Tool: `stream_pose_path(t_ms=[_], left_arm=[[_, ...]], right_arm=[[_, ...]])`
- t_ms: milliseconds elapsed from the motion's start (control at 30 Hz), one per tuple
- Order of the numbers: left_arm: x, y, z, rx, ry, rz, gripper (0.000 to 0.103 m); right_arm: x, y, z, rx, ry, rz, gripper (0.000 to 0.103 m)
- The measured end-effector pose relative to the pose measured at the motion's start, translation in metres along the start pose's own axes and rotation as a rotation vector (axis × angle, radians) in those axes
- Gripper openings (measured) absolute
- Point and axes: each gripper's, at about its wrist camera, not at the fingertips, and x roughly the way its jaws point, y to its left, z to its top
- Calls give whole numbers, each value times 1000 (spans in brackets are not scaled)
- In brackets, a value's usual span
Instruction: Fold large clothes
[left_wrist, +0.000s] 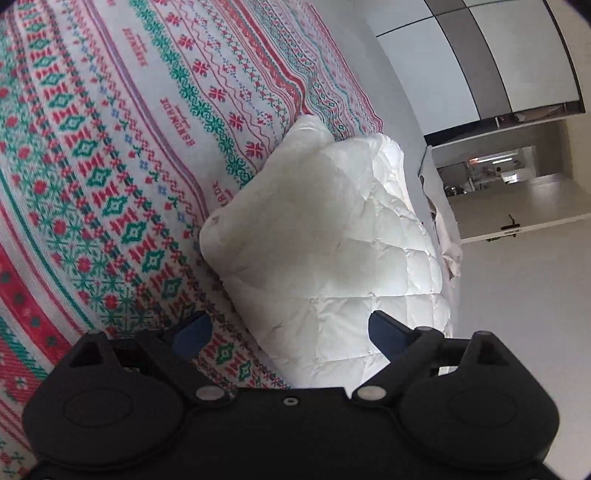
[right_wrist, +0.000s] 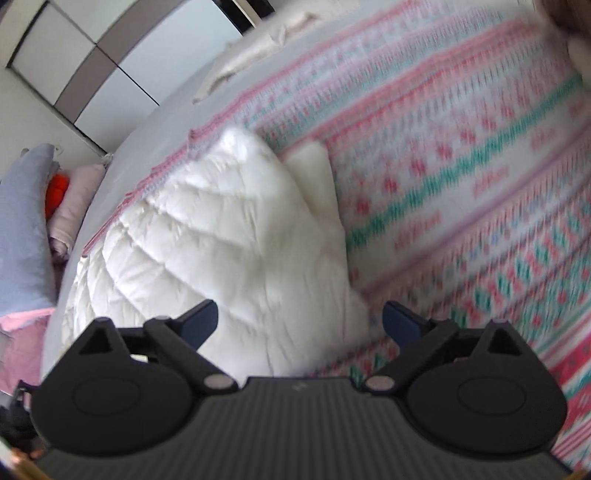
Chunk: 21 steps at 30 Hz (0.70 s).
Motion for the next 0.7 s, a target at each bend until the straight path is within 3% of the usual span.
stream_pose_path(t_ms=[67,133,200,267,333,400,433,567,700], left_arm=[[6,4,-4,-19,-20,-51,91],[13,5,-7,-41,-50,-89,90],[17,6,-9,-66,-87,-102,76],[20,6,-13,-94,-131,-83,63],[21,2,-19,-75,-170,-27,43],[17,-1,-26,-57,-189,1,29],[13,-5,-29,-43,-193,11,26],[-15,-24,-43,50,-208,54,22],[-46,-19,-57,53,-165,43,22]], right_arm=[[8,-7,-5,59,24,37,98],[10,-7,-10,64,-14,58,98],[13,-6,-12,65,-52,88,94],[14,-6,-13,98,-110,60,76],[14,-12,-14,156,-165,33,45],[7,-12,-16,199,-188,45,34],[1,-6,-18,163,-202,37,30],[-33,16,-30,14,-260,22,27],[-50,6,-41,29,-186,1,27]])
